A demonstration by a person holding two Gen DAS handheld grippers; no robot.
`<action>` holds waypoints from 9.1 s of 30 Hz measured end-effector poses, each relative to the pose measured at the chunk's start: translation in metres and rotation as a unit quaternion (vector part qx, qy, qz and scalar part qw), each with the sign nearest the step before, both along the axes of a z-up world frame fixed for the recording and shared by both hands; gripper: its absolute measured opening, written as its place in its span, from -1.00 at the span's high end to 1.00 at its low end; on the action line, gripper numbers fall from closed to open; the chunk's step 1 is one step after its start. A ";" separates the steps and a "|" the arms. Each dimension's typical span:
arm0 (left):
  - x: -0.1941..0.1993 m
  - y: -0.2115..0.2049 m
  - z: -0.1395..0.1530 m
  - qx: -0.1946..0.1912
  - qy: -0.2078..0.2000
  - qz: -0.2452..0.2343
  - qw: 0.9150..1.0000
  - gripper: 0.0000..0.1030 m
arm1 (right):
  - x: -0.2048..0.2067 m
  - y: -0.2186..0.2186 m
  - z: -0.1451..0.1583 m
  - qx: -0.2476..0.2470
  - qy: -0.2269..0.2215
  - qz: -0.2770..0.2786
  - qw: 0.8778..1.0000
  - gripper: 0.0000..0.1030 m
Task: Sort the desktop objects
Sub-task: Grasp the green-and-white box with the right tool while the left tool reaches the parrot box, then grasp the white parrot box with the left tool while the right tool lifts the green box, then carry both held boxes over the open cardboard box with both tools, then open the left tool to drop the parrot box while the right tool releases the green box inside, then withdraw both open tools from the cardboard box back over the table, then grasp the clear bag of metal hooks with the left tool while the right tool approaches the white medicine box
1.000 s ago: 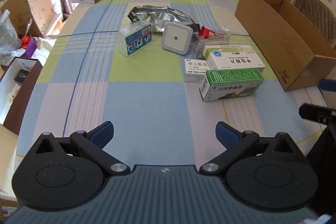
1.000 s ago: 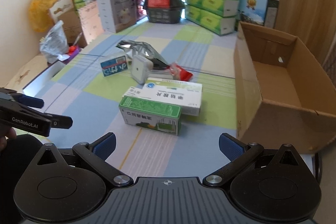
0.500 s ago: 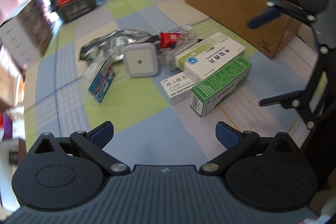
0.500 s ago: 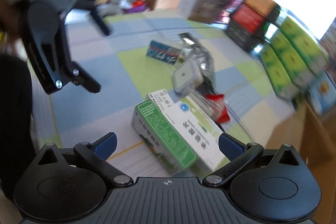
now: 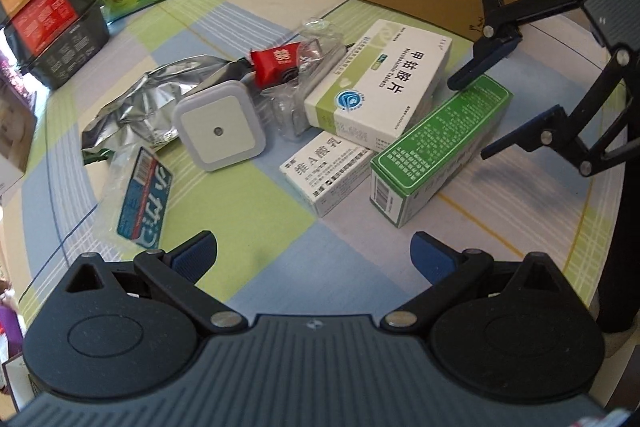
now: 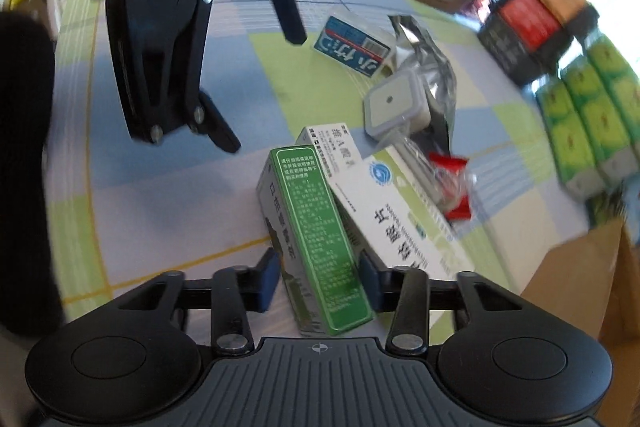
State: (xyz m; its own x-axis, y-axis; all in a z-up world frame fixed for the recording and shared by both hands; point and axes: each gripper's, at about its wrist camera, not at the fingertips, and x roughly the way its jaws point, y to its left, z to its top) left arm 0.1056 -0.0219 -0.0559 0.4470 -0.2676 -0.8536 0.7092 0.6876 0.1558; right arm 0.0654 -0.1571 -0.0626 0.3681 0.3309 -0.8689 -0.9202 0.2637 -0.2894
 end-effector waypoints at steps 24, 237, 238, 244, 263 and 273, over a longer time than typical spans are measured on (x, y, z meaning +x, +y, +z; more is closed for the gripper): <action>0.038 -0.031 -0.016 0.022 0.012 -0.113 0.993 -0.59 | 0.018 -0.031 0.003 0.023 0.112 -0.111 0.987 0.47; 0.031 -0.036 0.032 0.030 -0.061 -0.151 0.986 -0.69 | 0.056 -0.002 0.020 -0.079 0.002 0.144 0.986 -0.93; 0.035 -0.039 0.028 0.034 -0.058 -0.157 0.985 -0.63 | 0.059 0.001 0.015 -0.091 0.004 0.155 0.984 -0.93; 0.054 -0.047 0.008 0.035 -0.042 -0.183 0.982 -0.60 | 0.079 0.018 -0.013 -0.150 0.027 0.188 0.970 -0.81; 0.090 -0.063 -0.017 0.060 -0.018 -0.196 0.979 0.38 | 0.115 0.031 -0.041 -0.184 0.050 0.165 0.968 -0.24; 0.054 -0.055 -0.006 0.030 0.034 -0.059 0.997 0.48 | 0.103 0.026 -0.026 -0.143 0.084 0.038 0.985 0.38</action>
